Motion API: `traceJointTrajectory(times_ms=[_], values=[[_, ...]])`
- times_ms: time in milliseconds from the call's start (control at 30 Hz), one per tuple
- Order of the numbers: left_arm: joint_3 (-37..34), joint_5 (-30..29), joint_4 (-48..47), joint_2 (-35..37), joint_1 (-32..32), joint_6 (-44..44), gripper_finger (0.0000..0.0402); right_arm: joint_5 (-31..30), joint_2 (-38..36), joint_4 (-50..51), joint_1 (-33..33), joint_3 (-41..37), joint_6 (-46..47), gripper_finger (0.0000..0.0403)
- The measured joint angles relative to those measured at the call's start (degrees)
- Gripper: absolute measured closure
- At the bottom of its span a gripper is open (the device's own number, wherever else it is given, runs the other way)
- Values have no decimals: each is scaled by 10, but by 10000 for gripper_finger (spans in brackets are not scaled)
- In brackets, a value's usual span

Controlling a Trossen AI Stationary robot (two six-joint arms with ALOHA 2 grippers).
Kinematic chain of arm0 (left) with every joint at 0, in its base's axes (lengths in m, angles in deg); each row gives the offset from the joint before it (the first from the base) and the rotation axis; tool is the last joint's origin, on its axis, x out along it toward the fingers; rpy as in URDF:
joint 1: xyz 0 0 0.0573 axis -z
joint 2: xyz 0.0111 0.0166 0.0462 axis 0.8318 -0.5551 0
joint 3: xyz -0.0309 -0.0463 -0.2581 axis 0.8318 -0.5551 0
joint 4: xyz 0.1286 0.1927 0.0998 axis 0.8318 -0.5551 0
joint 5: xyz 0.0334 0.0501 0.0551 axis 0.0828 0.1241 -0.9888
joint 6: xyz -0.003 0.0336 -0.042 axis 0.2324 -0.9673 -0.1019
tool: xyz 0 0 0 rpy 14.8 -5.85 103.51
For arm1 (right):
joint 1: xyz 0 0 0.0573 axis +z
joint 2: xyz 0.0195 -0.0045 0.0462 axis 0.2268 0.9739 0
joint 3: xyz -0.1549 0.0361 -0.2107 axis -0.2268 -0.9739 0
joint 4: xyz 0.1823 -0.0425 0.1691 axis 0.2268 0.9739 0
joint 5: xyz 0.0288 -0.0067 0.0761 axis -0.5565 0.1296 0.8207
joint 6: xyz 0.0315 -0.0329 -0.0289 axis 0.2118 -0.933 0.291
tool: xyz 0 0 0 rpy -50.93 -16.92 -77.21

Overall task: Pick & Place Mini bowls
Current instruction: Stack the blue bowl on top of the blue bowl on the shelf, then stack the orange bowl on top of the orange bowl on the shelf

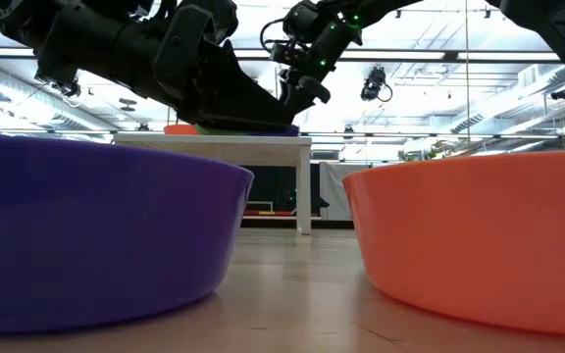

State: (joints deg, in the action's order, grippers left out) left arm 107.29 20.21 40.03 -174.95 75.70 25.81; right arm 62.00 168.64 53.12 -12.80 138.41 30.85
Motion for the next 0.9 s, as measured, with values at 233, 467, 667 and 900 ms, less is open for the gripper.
traceJointTrajectory(times_ms=[233,467,667,900], values=[[0,0,0,0,0,0,170,0,-2,7,1,0,-7,199],[0,0,0,0,0,0,170,-9,-43,23,14,-1,-16,195],[0,0,0,0,0,0,170,-35,-126,70,45,-1,53,210],[0,0,3,0,1,0,170,7,-242,158,81,-61,183,241]])
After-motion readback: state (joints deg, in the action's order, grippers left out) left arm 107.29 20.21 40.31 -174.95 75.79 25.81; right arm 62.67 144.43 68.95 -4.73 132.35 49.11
